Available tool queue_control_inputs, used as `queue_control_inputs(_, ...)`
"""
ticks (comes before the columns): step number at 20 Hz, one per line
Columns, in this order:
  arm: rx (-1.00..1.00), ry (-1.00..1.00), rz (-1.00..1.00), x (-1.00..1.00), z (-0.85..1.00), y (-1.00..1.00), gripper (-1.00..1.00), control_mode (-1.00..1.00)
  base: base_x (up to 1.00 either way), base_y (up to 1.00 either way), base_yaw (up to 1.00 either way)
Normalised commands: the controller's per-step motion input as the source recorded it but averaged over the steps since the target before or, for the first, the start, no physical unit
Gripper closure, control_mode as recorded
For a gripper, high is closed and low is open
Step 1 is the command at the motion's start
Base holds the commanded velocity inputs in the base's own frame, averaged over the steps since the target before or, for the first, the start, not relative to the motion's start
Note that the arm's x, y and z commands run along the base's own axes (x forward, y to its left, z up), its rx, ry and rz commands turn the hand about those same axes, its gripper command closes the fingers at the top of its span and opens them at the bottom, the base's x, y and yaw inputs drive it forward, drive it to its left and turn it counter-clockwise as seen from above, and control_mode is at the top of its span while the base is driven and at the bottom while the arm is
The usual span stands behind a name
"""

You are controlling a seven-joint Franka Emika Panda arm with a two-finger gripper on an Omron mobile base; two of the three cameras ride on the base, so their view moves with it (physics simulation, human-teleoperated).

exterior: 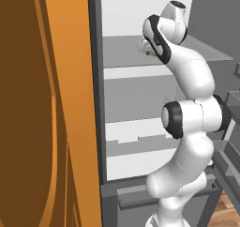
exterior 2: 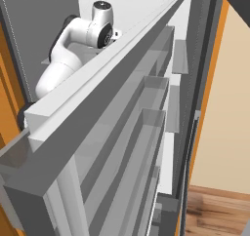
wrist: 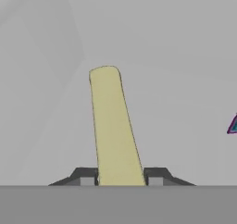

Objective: Pick the egg and butter from the fridge and place them by the bowl for mixing.

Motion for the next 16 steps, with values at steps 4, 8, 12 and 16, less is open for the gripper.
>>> queue_control_inputs(4,0.00,0.03,0.00,0.00,-0.14,0.00,1.00,-1.00,0.00,0.00,0.00)
queue_control_inputs(8,0.00,0.04,0.00,0.00,-0.11,0.00,1.00,-1.00,0.00,0.00,0.00)
queue_control_inputs(12,0.00,0.04,0.00,0.00,0.00,0.00,1.00,-1.00,0.00,0.00,0.00)
queue_control_inputs(16,0.00,0.00,0.00,-0.11,0.00,0.00,1.00,-1.00,0.00,0.00,0.00)
